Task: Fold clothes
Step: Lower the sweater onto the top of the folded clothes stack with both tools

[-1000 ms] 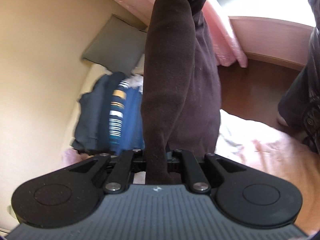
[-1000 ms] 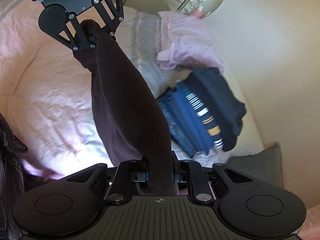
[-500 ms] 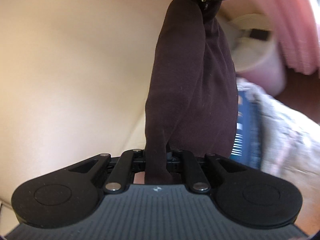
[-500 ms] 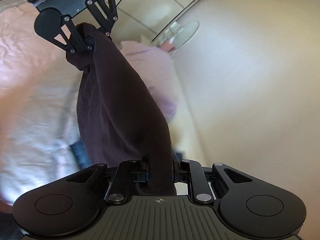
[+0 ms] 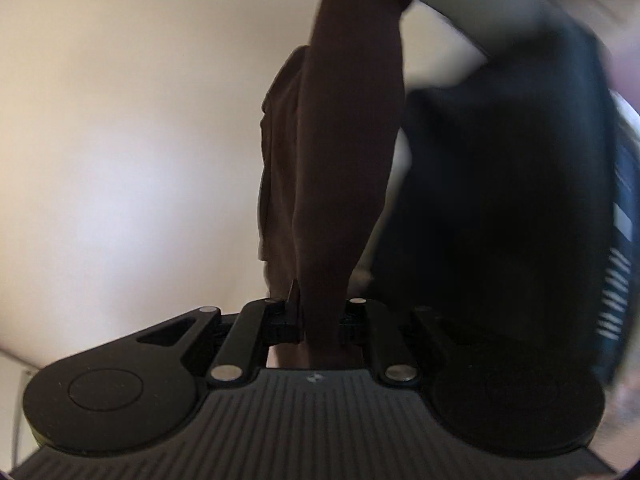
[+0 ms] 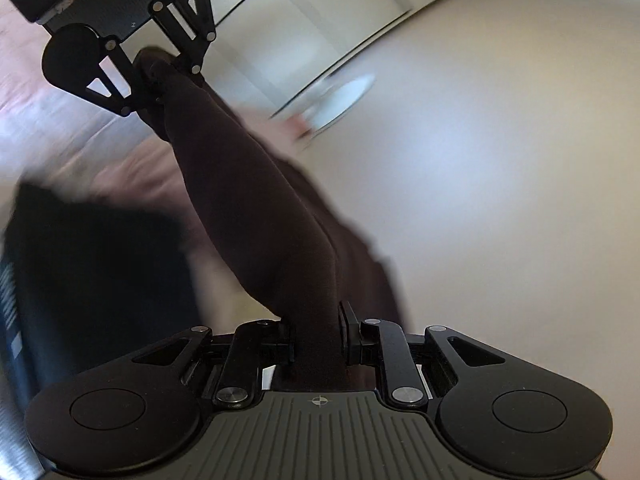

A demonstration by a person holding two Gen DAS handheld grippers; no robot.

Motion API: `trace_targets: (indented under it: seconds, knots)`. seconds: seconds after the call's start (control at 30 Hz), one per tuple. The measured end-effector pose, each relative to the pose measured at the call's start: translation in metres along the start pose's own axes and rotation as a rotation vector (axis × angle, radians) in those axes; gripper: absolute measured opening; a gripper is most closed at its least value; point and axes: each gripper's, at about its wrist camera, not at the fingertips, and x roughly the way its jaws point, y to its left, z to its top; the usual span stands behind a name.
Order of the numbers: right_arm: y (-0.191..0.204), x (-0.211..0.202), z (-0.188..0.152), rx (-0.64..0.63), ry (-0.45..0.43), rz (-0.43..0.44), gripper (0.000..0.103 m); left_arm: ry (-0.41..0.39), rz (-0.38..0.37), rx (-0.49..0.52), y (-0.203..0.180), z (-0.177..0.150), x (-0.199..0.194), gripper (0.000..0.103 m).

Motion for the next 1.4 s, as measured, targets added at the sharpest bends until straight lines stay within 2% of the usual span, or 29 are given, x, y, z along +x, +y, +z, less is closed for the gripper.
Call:
trace_targets:
  seconds: [0.03,0.1,0.2,0.33,0.4,0.5,0.6,0.7,0.77,0.8,0.87,1.03,1.17,1.23,1.3,1.4]
  knots:
    - [0.019,0.012,-0.014,-0.009,0.035,0.053,0.017,0.016,-0.03,0.012,-0.021,-0.004,0.008,0.011]
    - [0.053,0.026,-0.037,-0.027,0.092,0.134,0.017,0.009,-0.017,0.01,-0.042,-0.011,0.009,0.01]
    - [0.076,0.018,-0.05,-0.013,0.07,0.1,0.019,-0.008,0.021,-0.019,-0.052,-0.02,0.002,0.012]
    - [0.082,0.01,-0.052,0.013,0.088,0.082,0.02,-0.01,0.031,-0.015,-0.052,-0.027,0.001,0.013]
    - [0.084,0.017,-0.045,-0.001,0.108,0.077,0.02,-0.008,0.035,-0.022,-0.05,-0.029,0.003,0.008]
    - [0.082,0.015,-0.038,-0.011,0.119,0.068,0.019,0.0,0.05,-0.047,-0.041,-0.029,0.001,0.007]
    - [0.077,0.006,-0.031,-0.034,0.113,0.05,0.018,-0.031,0.112,-0.079,-0.029,-0.03,-0.029,0.007]
    - [0.073,-0.023,-0.035,0.021,0.085,0.028,0.018,-0.054,0.098,-0.104,-0.041,-0.031,-0.052,0.007]
    - [0.094,-0.023,-0.049,-0.023,0.127,0.063,0.018,-0.031,0.035,-0.067,-0.065,-0.034,-0.04,0.007]
    - [0.104,-0.019,-0.056,-0.052,0.148,0.073,0.018,-0.027,0.027,-0.05,-0.072,-0.037,-0.034,0.007]
    - [0.116,-0.012,-0.064,-0.095,0.173,0.069,0.019,-0.029,0.05,-0.032,-0.081,-0.043,-0.029,0.007]
    - [0.109,-0.015,-0.061,-0.068,0.173,0.036,0.024,-0.03,0.07,-0.071,-0.081,-0.056,-0.044,0.019]
    - [0.114,-0.018,-0.055,-0.079,0.178,0.003,0.024,-0.023,0.077,-0.084,-0.089,-0.041,-0.059,0.021]
    - [0.12,-0.018,-0.052,-0.05,0.177,0.0,0.024,-0.015,0.071,-0.108,-0.091,-0.037,-0.061,0.02]
    - [0.123,-0.017,-0.049,-0.015,0.177,0.001,0.024,-0.006,0.059,-0.134,-0.09,-0.039,-0.06,0.013]
    - [0.122,-0.017,-0.045,0.032,0.188,0.012,0.017,0.005,0.062,-0.18,-0.087,-0.04,-0.062,0.01]
